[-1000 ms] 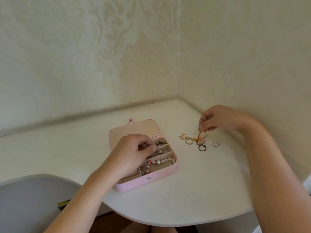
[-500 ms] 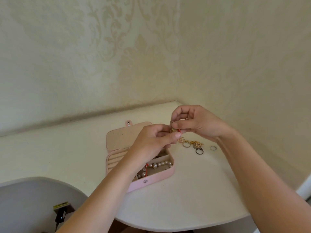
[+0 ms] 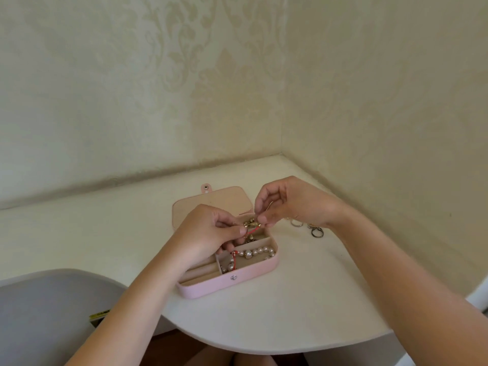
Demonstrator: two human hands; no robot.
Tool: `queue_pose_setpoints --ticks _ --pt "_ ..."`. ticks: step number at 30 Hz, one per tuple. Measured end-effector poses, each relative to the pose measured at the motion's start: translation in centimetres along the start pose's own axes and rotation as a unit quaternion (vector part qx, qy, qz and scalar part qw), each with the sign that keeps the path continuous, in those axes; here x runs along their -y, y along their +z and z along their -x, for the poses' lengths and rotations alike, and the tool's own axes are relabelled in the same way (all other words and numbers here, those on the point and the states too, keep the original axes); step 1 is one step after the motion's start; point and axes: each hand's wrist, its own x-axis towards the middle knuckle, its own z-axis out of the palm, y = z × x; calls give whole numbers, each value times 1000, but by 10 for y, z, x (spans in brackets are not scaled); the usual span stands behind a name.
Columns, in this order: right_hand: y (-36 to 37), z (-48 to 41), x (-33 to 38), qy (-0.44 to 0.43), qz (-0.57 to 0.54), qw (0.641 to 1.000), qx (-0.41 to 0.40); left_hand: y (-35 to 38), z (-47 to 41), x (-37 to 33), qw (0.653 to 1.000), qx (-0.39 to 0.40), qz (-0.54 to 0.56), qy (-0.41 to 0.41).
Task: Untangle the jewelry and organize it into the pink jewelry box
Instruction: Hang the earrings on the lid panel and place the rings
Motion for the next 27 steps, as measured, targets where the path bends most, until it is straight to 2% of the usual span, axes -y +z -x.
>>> queue_pose_setpoints --ticks 3,6,10,13,17,19,21,24,27 --pt "-3 2 0 26 41 999 4 2 -5 9 993 -27 -114 8" --pt "-16 6 -2 58 95 992 -55 3 -8 12 978 -47 -203 20" --pt "-39 9 -17 144 234 953 -124 -1 -4 7 961 -35 -272 22" --pt "-51 14 -25 229 292 921 -121 -9 0 4 946 -19 -322 20" --pt "-54 18 -24 298 276 909 -92 -11 3 0 924 -15 -382 26" --pt "-54 18 -23 304 258 913 -91 -9 5 -3 913 -52 -401 46" --pt "-53 18 -22 306 244 916 -86 -6 5 -4 920 -84 -373 90" --pt "-51 18 -19 310 245 915 -78 2 6 -3 941 -23 -313 127" --pt "-50 18 -19 295 261 914 -95 7 5 1 933 29 -340 114"
